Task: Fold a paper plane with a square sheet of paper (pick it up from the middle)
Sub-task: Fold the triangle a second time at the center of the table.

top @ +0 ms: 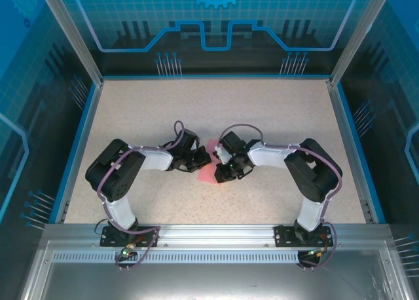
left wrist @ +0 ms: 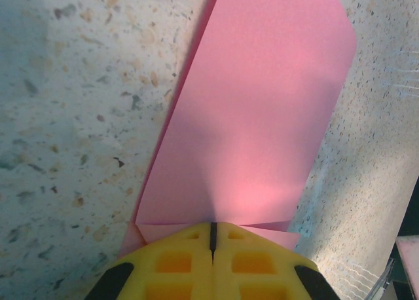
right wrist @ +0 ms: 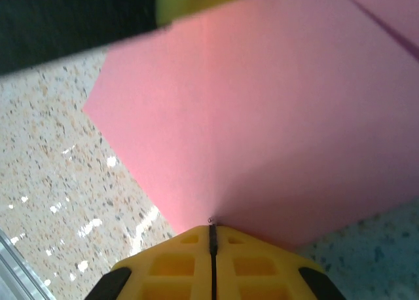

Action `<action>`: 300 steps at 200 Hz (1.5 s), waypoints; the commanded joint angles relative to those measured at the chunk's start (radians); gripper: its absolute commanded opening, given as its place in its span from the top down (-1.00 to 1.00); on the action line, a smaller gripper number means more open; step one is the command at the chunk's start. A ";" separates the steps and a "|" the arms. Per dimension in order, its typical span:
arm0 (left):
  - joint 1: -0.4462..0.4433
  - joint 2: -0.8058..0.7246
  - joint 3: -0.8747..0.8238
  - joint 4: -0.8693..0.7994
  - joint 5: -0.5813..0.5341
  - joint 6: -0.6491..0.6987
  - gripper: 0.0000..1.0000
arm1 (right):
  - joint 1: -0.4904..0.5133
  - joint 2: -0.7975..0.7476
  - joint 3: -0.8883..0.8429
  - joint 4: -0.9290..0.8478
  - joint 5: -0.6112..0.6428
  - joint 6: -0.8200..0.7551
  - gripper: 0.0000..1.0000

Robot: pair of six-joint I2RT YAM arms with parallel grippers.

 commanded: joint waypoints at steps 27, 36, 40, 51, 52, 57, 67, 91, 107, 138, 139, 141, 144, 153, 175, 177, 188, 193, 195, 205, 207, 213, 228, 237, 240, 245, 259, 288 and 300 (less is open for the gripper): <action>-0.005 0.065 -0.050 -0.162 -0.114 -0.008 1.00 | -0.007 -0.074 -0.082 -0.217 -0.012 -0.027 0.85; -0.006 0.062 -0.050 -0.159 -0.112 -0.007 1.00 | -0.014 -0.102 -0.065 -0.212 -0.006 -0.025 0.85; -0.006 0.062 -0.050 -0.157 -0.110 -0.007 1.00 | -0.019 -0.115 -0.057 -0.207 -0.005 -0.020 0.85; -0.006 0.061 -0.048 -0.153 -0.105 -0.005 1.00 | -0.025 -0.138 -0.027 -0.180 -0.007 -0.003 0.85; -0.005 0.061 -0.047 -0.153 -0.104 -0.005 1.00 | -0.025 -0.140 -0.025 -0.178 -0.008 -0.001 0.85; -0.006 0.061 -0.048 -0.151 -0.102 -0.007 1.00 | -0.024 -0.148 -0.014 -0.158 -0.013 0.011 0.85; -0.006 0.061 -0.048 -0.146 -0.098 -0.010 1.00 | -0.019 -0.148 0.001 -0.110 -0.027 0.038 0.85; -0.008 0.066 -0.048 -0.134 -0.091 -0.014 1.00 | 0.006 -0.073 0.069 -0.061 -0.017 0.063 0.86; -0.009 0.068 -0.048 -0.131 -0.090 -0.019 1.00 | 0.016 -0.015 0.111 -0.040 -0.008 0.067 0.86; -0.010 0.069 -0.049 -0.133 -0.094 -0.026 1.00 | 0.018 0.054 0.159 -0.044 0.035 0.072 0.88; -0.011 0.069 -0.050 -0.133 -0.094 -0.026 1.00 | 0.017 0.055 0.160 -0.044 0.037 0.072 0.88; -0.011 0.070 -0.050 -0.133 -0.094 -0.026 1.00 | 0.016 0.057 0.162 -0.044 0.038 0.071 0.88; -0.010 0.070 -0.050 -0.132 -0.094 -0.025 1.00 | 0.016 0.064 0.163 -0.043 0.038 0.070 0.88; -0.011 0.071 -0.051 -0.131 -0.094 -0.027 1.00 | 0.015 0.077 0.170 -0.042 0.041 0.071 0.88; -0.011 0.074 -0.051 -0.131 -0.093 -0.030 1.00 | 0.016 0.105 0.179 -0.038 0.048 0.078 0.89; -0.011 0.074 -0.051 -0.131 -0.094 -0.030 1.00 | 0.016 0.106 0.179 -0.038 0.049 0.079 0.89; -0.011 0.074 -0.051 -0.132 -0.097 -0.031 1.00 | 0.014 0.109 0.178 -0.040 0.059 0.081 0.90; -0.010 0.074 -0.052 -0.133 -0.097 -0.033 1.00 | 0.014 0.111 0.175 -0.043 0.062 0.080 0.89; -0.010 0.074 -0.053 -0.133 -0.099 -0.033 1.00 | 0.014 0.111 0.175 -0.045 0.064 0.080 0.90; -0.011 0.074 -0.050 -0.136 -0.099 -0.035 1.00 | 0.014 0.110 0.167 -0.056 0.066 0.072 0.90; -0.011 0.074 -0.050 -0.138 -0.101 -0.035 1.00 | 0.013 0.110 0.166 -0.059 0.068 0.069 0.90; -0.009 0.076 -0.049 -0.142 -0.103 -0.036 1.00 | 0.013 0.107 0.155 -0.067 0.069 0.064 0.90; -0.011 0.078 -0.046 -0.155 -0.111 -0.040 1.00 | 0.010 0.093 0.120 -0.092 0.055 0.041 0.90; -0.011 0.078 -0.046 -0.162 -0.117 -0.040 1.00 | 0.010 0.082 0.092 -0.111 0.054 0.024 0.90; -0.010 0.078 -0.046 -0.163 -0.117 -0.042 1.00 | 0.009 0.077 0.083 -0.118 0.053 0.020 0.90; -0.011 0.080 -0.046 -0.166 -0.119 -0.042 1.00 | 0.008 0.070 0.066 -0.129 0.046 0.009 0.90; -0.011 0.081 -0.046 -0.174 -0.126 -0.044 1.00 | 0.006 0.046 0.022 -0.150 0.022 -0.017 0.90; -0.009 0.087 -0.041 -0.184 -0.134 -0.045 1.00 | 0.005 -0.008 -0.052 -0.189 -0.003 -0.044 0.90; -0.009 0.087 -0.040 -0.186 -0.135 -0.045 1.00 | 0.002 -0.027 -0.080 -0.196 -0.009 -0.047 0.90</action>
